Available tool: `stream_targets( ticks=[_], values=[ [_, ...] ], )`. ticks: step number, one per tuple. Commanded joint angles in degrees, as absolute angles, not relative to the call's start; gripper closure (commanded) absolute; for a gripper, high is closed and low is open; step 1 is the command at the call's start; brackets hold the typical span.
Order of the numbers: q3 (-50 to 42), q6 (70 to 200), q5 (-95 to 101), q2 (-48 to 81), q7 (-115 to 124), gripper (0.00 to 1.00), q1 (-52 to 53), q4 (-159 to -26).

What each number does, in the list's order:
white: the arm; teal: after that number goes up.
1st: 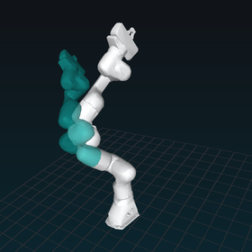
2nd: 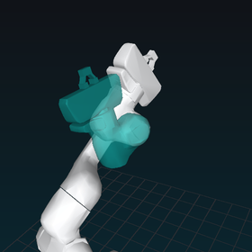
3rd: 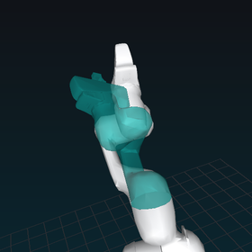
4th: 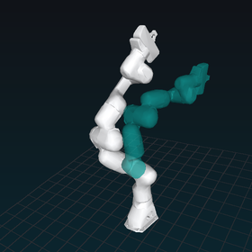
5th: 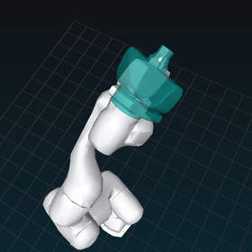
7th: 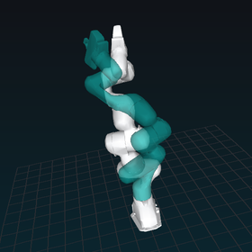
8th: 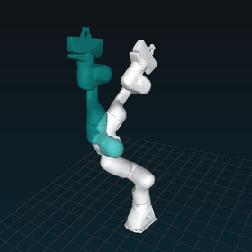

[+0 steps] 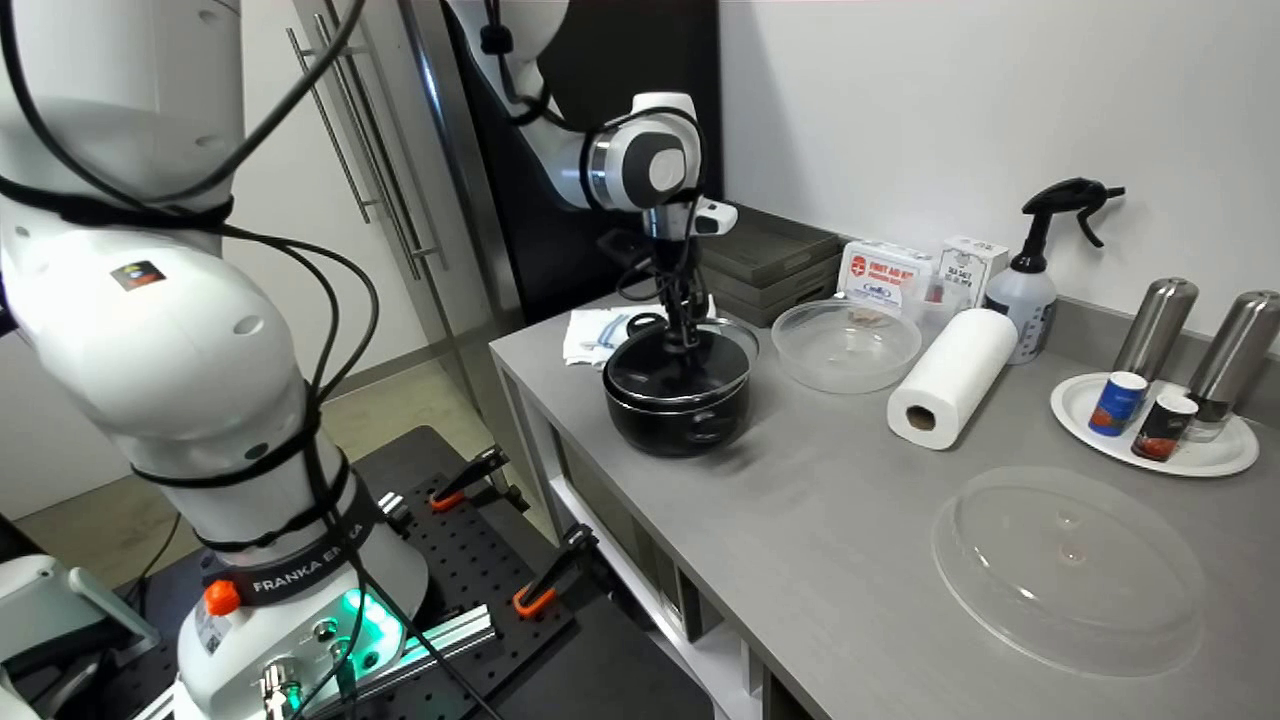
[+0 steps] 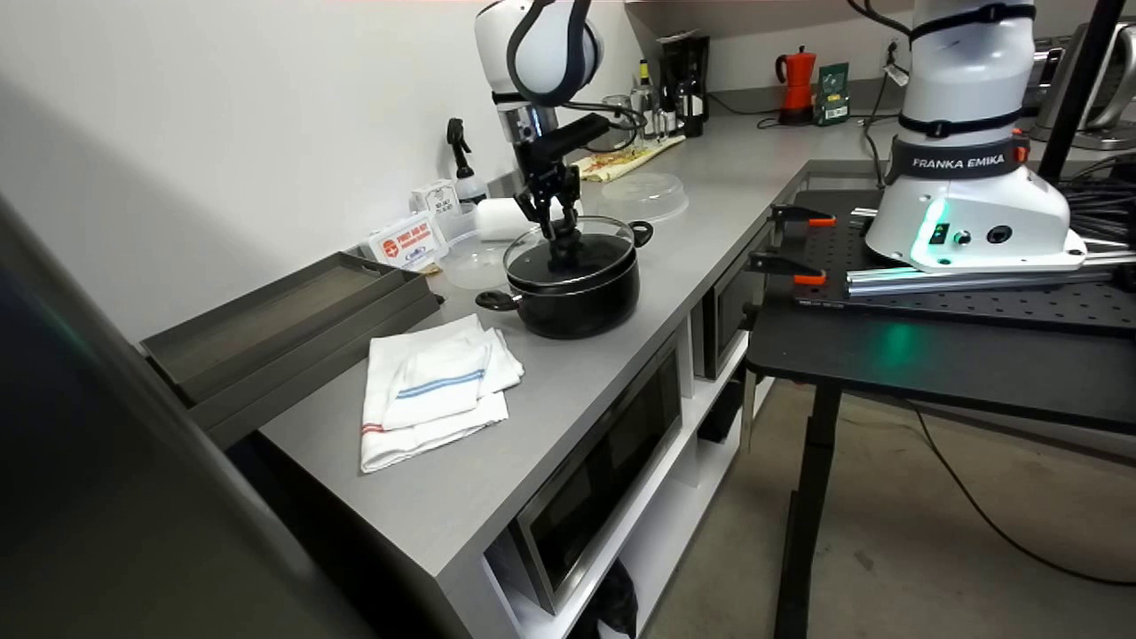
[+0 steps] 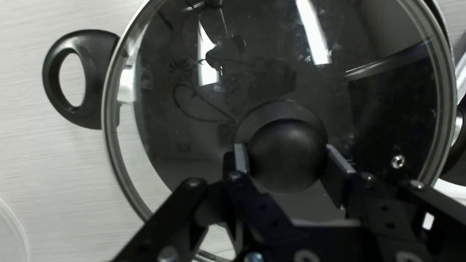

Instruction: Pick up the lid and put it on the pot

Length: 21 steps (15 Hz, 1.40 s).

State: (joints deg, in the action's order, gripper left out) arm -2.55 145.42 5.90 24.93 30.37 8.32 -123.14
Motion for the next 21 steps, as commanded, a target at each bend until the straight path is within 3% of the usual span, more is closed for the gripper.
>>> stream_targets(
  ticks=[1,21],
  values=[
    [-2.4,146.7,4.9,23.1,27.8,0.75,9.0,-124.9],
    [-1.1,147.0,2.1,25.0,23.0,0.75,7.6,-123.2]
  ],
)
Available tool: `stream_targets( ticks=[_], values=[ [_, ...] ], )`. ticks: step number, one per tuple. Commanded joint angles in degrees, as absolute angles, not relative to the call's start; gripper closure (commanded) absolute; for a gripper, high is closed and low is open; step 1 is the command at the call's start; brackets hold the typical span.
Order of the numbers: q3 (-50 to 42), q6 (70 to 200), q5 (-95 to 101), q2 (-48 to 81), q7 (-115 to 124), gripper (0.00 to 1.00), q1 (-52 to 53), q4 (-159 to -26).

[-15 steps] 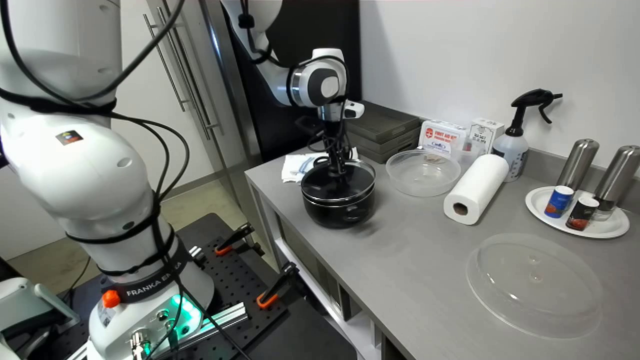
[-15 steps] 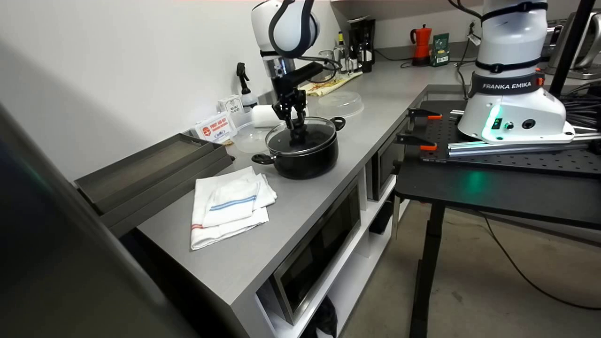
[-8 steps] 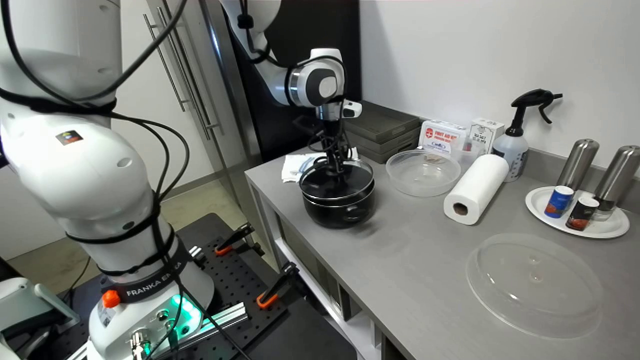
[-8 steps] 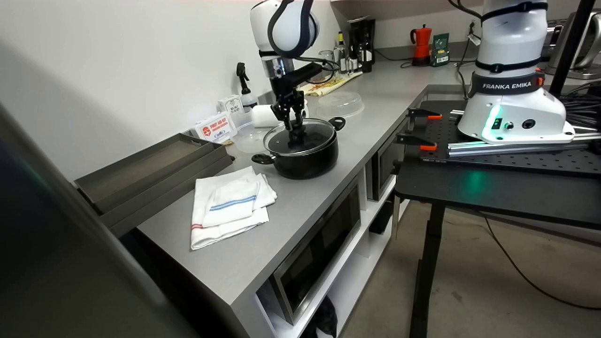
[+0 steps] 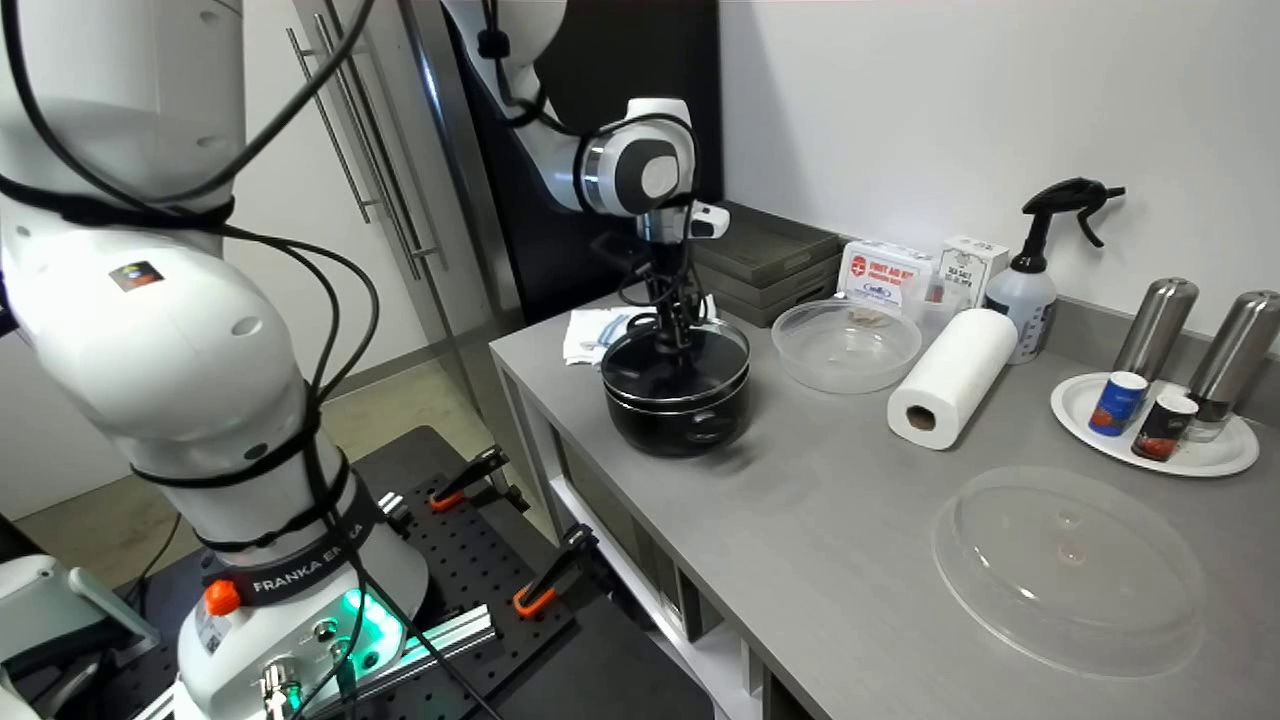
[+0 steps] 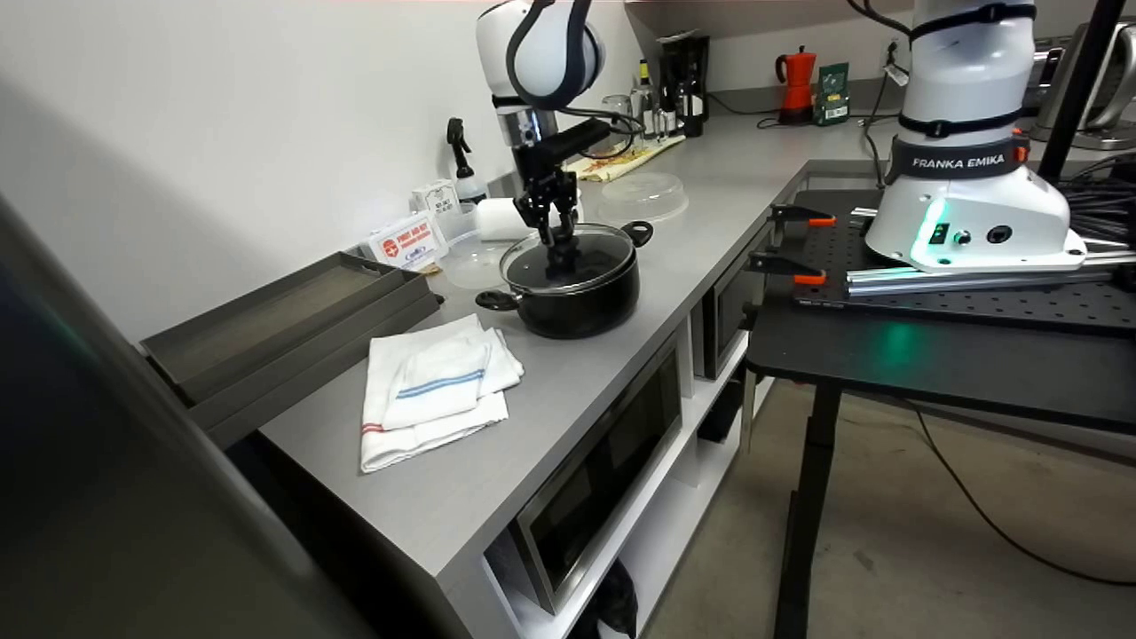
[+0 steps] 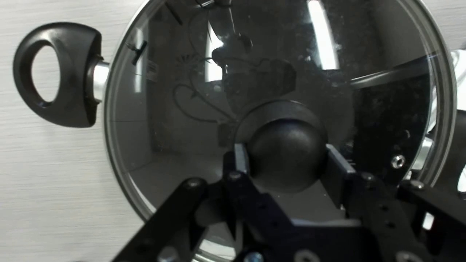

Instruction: Pick up the lid and put it on the pot

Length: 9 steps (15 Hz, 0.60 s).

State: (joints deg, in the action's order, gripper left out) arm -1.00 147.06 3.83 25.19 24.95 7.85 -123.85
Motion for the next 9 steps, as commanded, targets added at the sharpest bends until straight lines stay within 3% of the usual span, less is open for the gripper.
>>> stream_targets(
  ticks=[1,9],
  values=[
    [-1.2,146.9,1.9,25.2,23.0,0.75,7.5,-123.0],
    [-1.7,146.6,1.8,26.5,23.1,0.75,7.2,-122.5]
  ],
)
